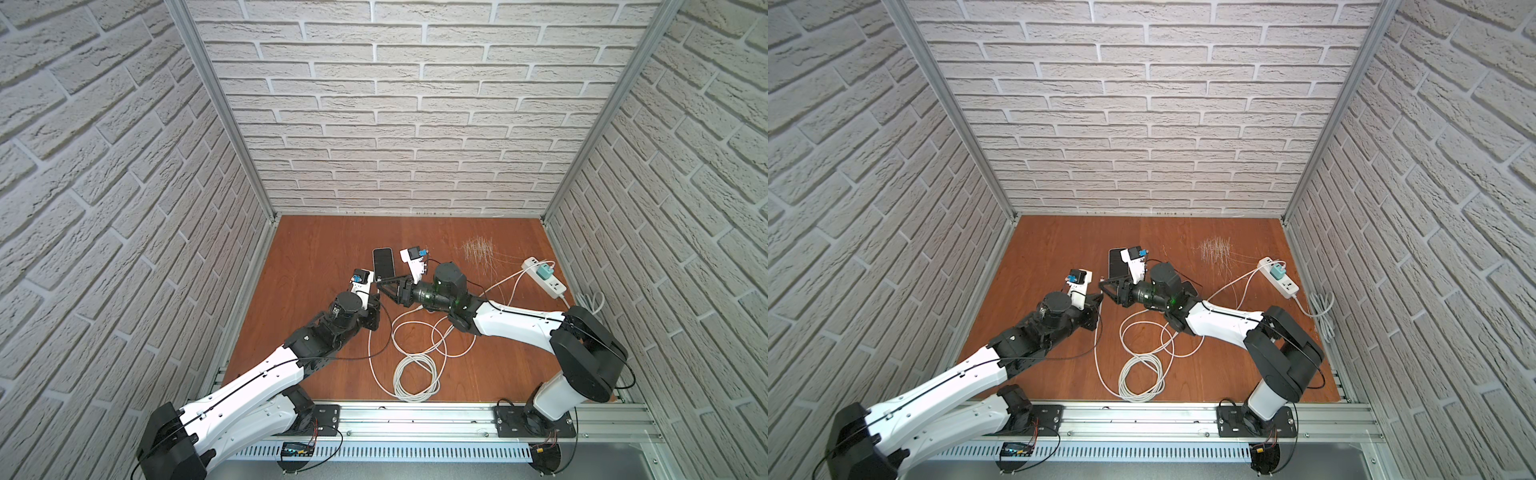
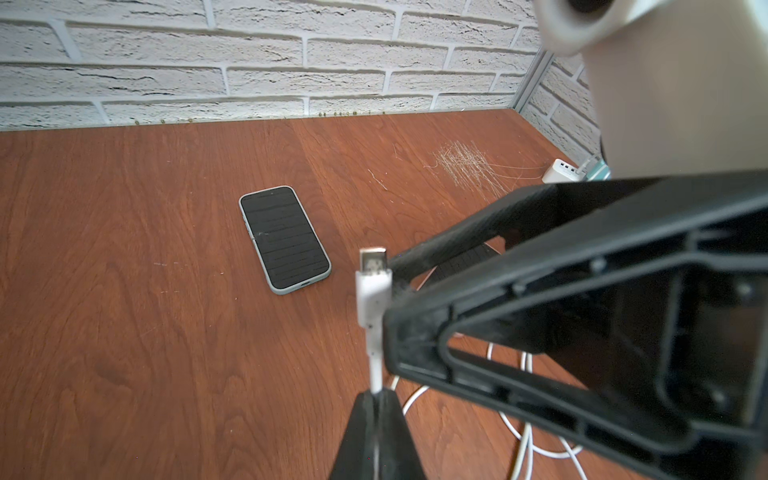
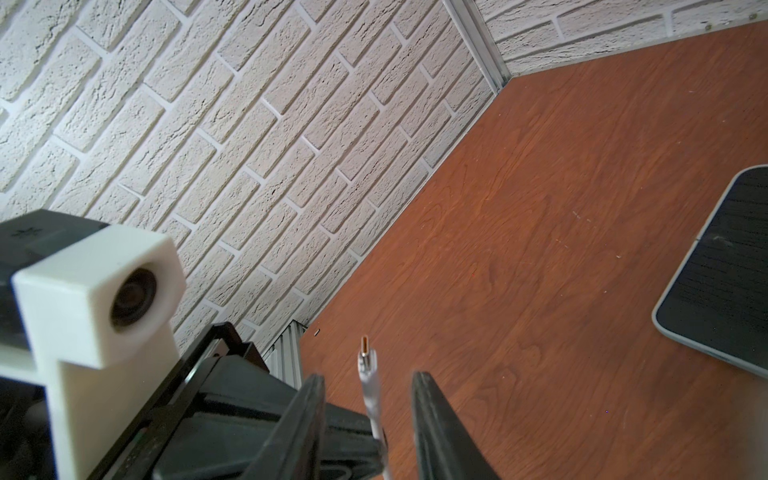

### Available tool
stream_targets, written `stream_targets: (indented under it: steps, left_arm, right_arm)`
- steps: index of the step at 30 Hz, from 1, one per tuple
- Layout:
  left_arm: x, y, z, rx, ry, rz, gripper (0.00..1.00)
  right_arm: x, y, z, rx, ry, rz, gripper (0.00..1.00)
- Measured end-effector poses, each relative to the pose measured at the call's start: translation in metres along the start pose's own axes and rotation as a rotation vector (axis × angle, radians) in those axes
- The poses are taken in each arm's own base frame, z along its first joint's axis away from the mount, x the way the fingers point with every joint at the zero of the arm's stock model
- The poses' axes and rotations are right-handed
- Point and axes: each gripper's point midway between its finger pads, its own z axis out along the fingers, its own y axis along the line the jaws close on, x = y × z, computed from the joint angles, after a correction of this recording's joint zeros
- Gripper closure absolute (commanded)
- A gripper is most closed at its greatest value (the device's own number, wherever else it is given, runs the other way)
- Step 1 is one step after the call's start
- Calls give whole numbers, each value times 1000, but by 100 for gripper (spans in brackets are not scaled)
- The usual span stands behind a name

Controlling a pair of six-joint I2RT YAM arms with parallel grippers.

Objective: Plug the charging cable into the phone
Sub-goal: Pick up the charging cable from the center of the board.

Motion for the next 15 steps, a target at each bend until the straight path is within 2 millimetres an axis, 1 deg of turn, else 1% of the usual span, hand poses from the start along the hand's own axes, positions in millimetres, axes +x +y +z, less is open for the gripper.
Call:
stream_targets:
  steps: [5,15]
  left_arm:
    - [-1,0,-1,2,-6,-2,100]
    - [-4,0,-4,5,-14,-4,100]
  right_arm:
    - [5,-4,3,4,15,6,69]
    - [11,-6,7,-8,36,11,69]
